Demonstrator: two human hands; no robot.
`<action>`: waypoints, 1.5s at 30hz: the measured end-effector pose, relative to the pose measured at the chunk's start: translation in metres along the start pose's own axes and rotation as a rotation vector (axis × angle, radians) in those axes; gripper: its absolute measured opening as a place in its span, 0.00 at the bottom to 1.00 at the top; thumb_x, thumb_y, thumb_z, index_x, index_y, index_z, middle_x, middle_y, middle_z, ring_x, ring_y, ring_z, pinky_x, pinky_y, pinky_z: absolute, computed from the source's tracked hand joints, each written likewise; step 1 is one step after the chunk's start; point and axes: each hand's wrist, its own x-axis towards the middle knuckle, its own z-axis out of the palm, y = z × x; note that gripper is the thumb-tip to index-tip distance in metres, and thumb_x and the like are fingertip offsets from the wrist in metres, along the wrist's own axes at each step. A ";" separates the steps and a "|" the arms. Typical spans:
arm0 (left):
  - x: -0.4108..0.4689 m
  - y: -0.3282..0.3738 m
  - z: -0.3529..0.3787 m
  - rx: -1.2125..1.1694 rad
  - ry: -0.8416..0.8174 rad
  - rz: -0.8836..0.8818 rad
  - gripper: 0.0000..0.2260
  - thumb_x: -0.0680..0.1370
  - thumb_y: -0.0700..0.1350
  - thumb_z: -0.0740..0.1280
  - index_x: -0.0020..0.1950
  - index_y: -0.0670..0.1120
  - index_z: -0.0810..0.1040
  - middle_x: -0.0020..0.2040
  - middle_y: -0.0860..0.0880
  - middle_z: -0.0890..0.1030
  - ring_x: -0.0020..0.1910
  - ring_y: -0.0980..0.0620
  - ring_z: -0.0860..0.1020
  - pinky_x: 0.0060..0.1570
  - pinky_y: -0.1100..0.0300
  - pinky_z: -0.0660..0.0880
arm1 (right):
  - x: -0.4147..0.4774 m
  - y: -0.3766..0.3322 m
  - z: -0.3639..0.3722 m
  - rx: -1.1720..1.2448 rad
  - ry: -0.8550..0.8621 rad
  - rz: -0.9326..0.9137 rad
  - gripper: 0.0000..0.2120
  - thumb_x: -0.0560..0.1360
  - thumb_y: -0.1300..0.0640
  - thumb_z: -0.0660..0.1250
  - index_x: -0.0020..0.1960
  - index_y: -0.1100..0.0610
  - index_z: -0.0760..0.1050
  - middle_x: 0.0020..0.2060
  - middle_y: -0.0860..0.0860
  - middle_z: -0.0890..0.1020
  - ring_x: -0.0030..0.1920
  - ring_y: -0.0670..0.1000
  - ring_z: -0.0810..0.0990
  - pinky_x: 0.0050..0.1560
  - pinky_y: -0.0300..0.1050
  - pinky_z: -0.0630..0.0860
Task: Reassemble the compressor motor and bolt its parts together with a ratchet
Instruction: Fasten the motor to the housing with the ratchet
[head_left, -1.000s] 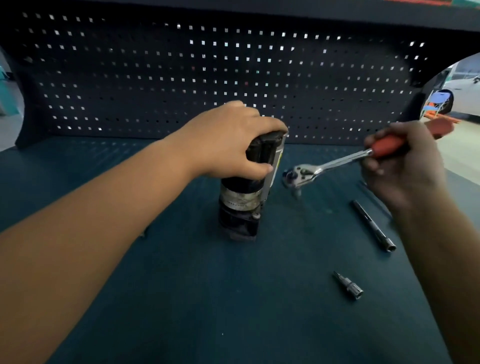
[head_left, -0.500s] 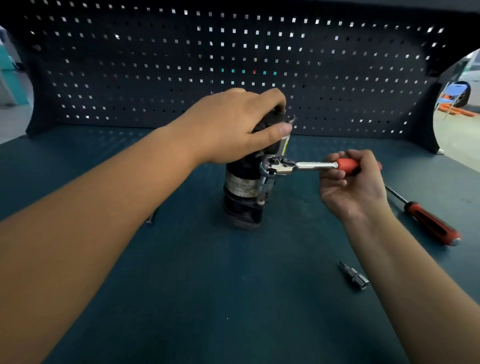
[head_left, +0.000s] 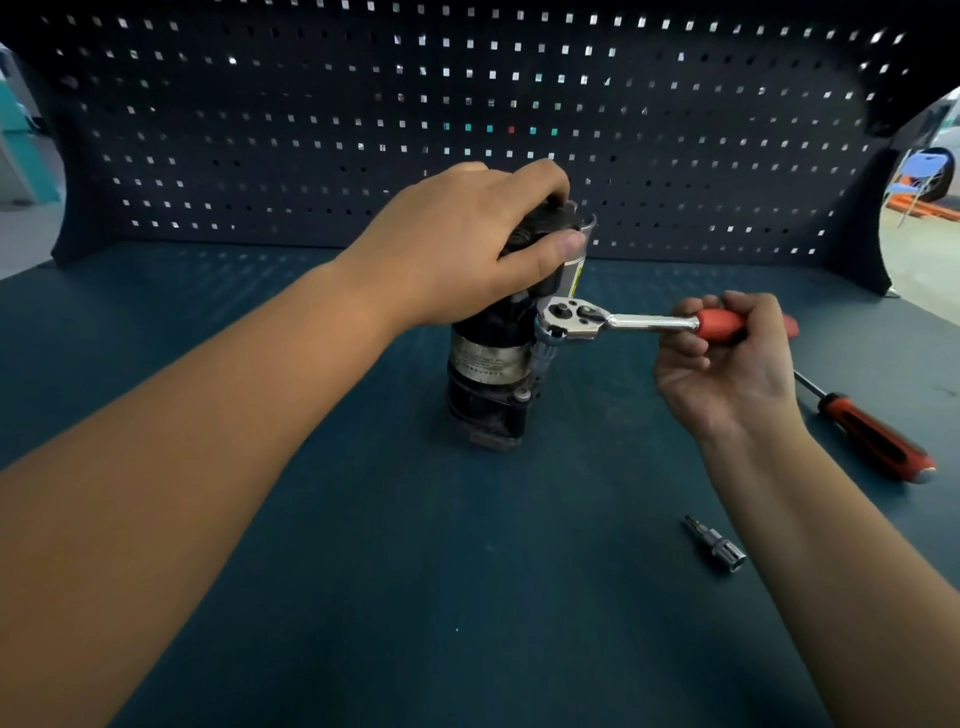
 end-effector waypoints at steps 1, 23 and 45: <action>0.000 0.000 0.000 -0.001 0.004 -0.003 0.24 0.75 0.63 0.50 0.62 0.50 0.69 0.37 0.63 0.66 0.47 0.55 0.66 0.40 0.58 0.63 | 0.000 0.000 -0.001 0.011 -0.009 -0.001 0.04 0.61 0.58 0.61 0.29 0.57 0.68 0.24 0.51 0.73 0.17 0.46 0.65 0.16 0.33 0.59; -0.002 0.004 0.003 -0.012 0.057 -0.048 0.23 0.76 0.61 0.50 0.62 0.49 0.70 0.45 0.58 0.70 0.48 0.56 0.66 0.41 0.57 0.64 | -0.030 0.007 -0.009 0.078 0.085 -0.040 0.13 0.77 0.57 0.55 0.34 0.57 0.66 0.26 0.50 0.74 0.19 0.46 0.68 0.19 0.33 0.63; -0.009 0.008 0.010 0.018 0.218 -0.048 0.28 0.75 0.64 0.52 0.64 0.46 0.69 0.48 0.50 0.77 0.51 0.49 0.72 0.47 0.56 0.64 | -0.060 0.012 -0.009 0.026 0.151 -0.187 0.14 0.77 0.59 0.56 0.33 0.57 0.69 0.26 0.51 0.77 0.21 0.47 0.72 0.22 0.33 0.67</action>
